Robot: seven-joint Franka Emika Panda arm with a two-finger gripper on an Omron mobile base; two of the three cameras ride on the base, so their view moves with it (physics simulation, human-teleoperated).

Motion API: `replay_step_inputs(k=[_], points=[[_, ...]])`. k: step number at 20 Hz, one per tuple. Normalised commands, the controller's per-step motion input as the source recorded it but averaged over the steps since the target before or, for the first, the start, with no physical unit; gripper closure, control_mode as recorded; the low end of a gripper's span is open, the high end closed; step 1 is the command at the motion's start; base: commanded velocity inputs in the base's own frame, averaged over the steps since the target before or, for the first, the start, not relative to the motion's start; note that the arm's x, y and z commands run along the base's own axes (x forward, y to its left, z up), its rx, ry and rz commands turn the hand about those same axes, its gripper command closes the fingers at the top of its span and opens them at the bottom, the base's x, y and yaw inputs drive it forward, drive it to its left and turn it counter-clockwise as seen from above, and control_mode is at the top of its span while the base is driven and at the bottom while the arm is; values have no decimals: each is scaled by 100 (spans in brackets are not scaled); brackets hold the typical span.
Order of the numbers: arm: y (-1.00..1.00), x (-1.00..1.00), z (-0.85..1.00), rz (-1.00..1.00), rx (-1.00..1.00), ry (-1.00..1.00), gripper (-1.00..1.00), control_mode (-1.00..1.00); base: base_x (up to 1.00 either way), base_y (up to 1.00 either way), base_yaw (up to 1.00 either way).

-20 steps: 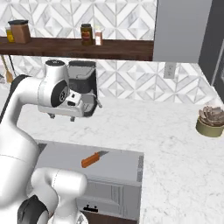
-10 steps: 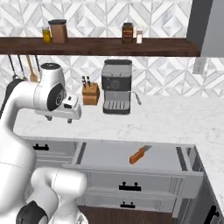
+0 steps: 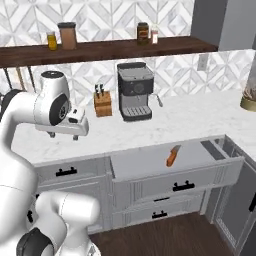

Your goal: Pick up the knife from the drawer and place it on the cutting board. Then place the meat from the plate to the cutting board.

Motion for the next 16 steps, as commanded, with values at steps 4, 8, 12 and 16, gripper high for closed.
replay_step_inputs(k=[4, 8, 12, 16], points=[[0, 0, 0, 0, 0, 0, -100, 100, -11, 43, -83], [0, 0, 0, 0, 0, 0, -100, 100, -2, 9, -88], [0, 0, 0, 0, 0, 0, -100, 100, 0, 0, -95], [0, 0, 0, 0, 0, 0, -100, 100, 0, 0, -89]])
